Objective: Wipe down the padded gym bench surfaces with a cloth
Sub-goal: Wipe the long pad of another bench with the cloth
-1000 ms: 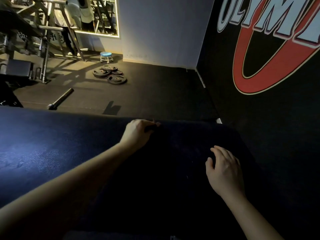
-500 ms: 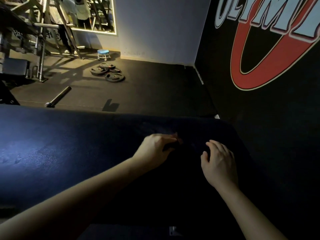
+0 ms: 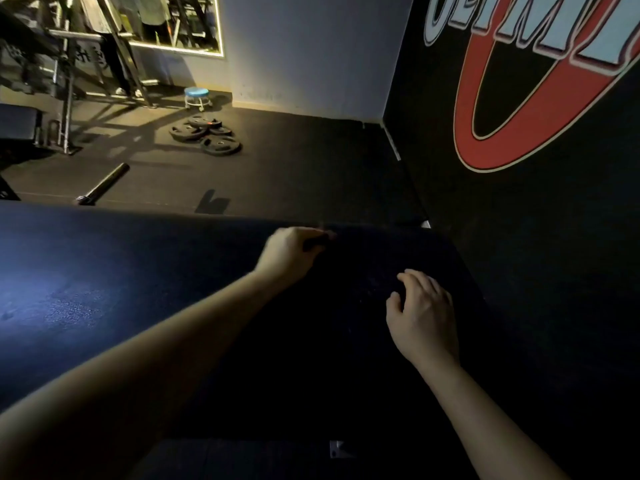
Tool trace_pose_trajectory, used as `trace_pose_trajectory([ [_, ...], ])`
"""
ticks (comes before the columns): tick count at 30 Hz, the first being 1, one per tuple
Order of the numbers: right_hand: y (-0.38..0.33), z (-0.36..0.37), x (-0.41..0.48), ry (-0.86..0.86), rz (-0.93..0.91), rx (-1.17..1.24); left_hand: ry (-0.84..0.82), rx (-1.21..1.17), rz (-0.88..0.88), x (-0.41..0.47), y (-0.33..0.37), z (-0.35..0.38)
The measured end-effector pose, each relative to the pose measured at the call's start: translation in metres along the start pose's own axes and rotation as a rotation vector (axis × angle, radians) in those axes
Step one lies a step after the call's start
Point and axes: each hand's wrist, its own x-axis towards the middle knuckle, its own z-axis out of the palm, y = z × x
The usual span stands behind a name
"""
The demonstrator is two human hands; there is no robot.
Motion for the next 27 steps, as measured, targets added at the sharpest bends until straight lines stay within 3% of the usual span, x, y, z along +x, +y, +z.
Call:
trace_pose_trajectory([
  [7, 0.015, -0.019, 0.004, -0.001, 0.156, 0.526, -0.318, -0.106, 0.412, -0.083, 0.083, 0.015],
  [11, 0.017, -0.023, 0.000, -0.036, 0.162, 0.596, -0.430, -0.050, 0.582, -0.117, 0.082, -0.002],
  [14, 0.017, -0.022, 0.001, -0.068, 0.147, 0.564, -0.358, 0.116, 0.546, -0.073, 0.072, -0.004],
  [17, 0.019, -0.018, 0.003, -0.075, 0.160, 0.564, -0.147, 0.104, 0.303, -0.024, 0.050, 0.006],
  [20, 0.022, -0.015, 0.005, -0.066, 0.156, 0.579, -0.077, 0.046, 0.153, -0.020, 0.051, 0.022],
  [27, 0.026, -0.019, 0.005, -0.073, 0.119, 0.624, -0.370, -0.157, 0.325, -0.131, 0.097, 0.005],
])
